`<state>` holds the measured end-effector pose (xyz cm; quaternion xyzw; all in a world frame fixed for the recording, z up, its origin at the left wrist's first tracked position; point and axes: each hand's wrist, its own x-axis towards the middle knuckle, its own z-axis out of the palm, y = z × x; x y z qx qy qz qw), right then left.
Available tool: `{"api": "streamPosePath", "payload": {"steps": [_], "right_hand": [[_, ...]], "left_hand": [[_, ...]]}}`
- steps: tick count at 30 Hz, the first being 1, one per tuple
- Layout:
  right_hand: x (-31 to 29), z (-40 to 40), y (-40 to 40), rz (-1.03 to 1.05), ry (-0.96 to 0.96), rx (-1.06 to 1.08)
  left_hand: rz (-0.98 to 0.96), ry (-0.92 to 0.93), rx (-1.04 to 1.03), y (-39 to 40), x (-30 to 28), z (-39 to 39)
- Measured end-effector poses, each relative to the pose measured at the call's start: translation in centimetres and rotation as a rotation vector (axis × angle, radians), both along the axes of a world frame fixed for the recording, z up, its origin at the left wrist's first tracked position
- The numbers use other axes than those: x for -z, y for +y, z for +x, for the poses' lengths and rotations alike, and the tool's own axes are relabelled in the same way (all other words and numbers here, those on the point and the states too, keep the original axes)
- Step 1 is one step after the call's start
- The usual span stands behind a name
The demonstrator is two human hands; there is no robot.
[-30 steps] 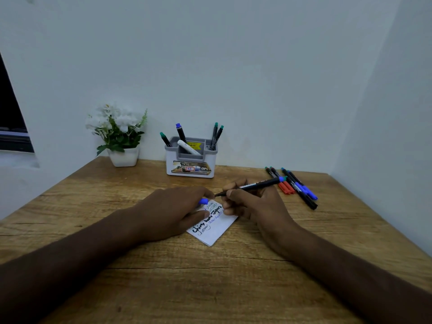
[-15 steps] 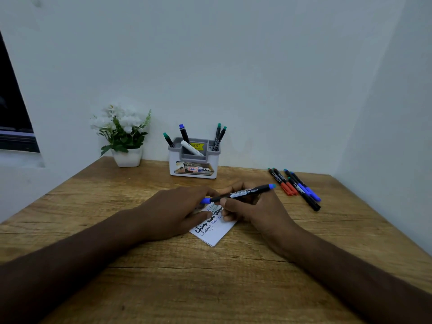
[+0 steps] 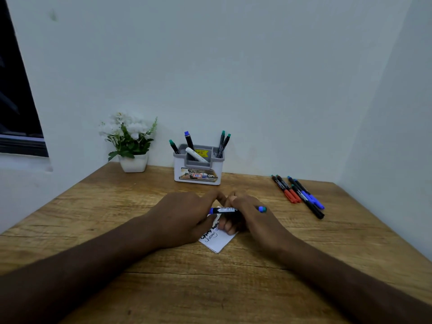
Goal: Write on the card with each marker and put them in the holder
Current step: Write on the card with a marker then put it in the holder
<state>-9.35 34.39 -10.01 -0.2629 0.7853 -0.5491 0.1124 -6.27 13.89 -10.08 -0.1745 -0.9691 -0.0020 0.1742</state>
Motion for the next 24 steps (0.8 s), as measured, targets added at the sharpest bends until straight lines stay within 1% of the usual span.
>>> {"api": "streamPosePath", "payload": {"steps": [4,7,12,17,20,22,23,24], "right_hand": [[-0.4,0.9,0.1,0.093,0.066,-0.05],[-0.5,1.2,0.0,0.084,0.104,-0.101],[-0.7,1.0,0.0,0.055,0.089,-0.155],[-0.8,0.7,-0.3,0.022,0.05,-0.055],[-0.8,0.7,-0.3,0.039,0.084,-0.074],[-0.9,0.7,-0.3,0.05,0.076,-0.096],[-0.9,0.6,-0.2,0.052,0.067,-0.104],[-0.8,0.6,-0.2,0.057,0.063,-0.109]], "left_hand": [[0.053,-0.028,0.013,0.3,-0.2,0.0],[0.082,-0.029,0.047,0.6,-0.1,0.2],[0.122,0.025,0.071,0.9,-0.3,0.2],[0.103,0.116,0.186,0.6,-1.0,1.0],[-0.022,0.217,0.247,-0.2,-0.9,0.7],[-0.101,0.322,0.269,-0.7,-0.9,-0.1],[-0.107,0.371,0.286,-0.8,-0.9,-0.4],[-0.07,0.395,0.297,-0.9,-1.1,-0.7]]}}
